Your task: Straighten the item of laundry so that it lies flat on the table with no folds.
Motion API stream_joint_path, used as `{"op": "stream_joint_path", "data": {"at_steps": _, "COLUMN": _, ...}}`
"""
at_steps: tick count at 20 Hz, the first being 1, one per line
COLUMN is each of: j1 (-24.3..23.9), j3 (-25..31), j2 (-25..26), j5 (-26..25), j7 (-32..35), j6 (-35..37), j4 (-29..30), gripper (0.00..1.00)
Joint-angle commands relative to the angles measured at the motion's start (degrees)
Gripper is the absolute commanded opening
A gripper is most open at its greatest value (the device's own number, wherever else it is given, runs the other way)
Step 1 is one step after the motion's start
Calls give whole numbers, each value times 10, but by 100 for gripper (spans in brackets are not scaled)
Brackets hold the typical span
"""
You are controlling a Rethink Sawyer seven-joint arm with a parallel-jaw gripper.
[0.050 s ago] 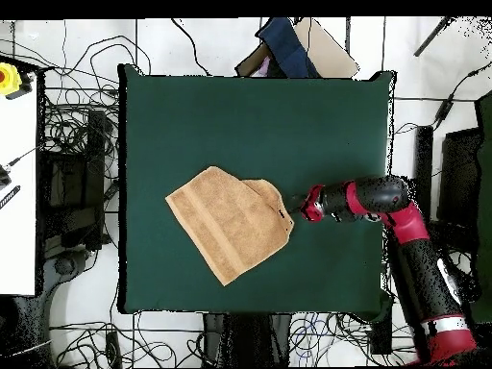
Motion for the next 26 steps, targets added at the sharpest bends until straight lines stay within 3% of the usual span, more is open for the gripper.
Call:
{"op": "stream_joint_path", "data": {"at_steps": 1, "j1": 9, "j3": -11, "j2": -66, "j5": -33, "j7": -31, "j6": -60, "j4": -15, "gripper": 100}}
{"op": "stream_joint_path", "data": {"at_steps": 9, "j1": -23, "j3": -1, "j2": -218, "j5": -51, "j7": 92, "j6": -218, "j4": 122, "gripper": 100}}
{"op": "stream_joint_path", "data": {"at_steps": 15, "j1": -24, "j3": -8, "j2": -327, "j5": -15, "j7": 155, "j6": -288, "j4": 203, "gripper": 100}}
{"op": "stream_joint_path", "data": {"at_steps": 20, "j1": 8, "j3": -41, "j2": -353, "j5": -1, "j7": 215, "j6": -372, "j4": 267, "gripper": 100}}
{"op": "stream_joint_path", "data": {"at_steps": 26, "j1": 70, "j3": -94, "j2": -431, "j5": 30, "j7": 311, "j6": -457, "j4": 360, "gripper": 100}}
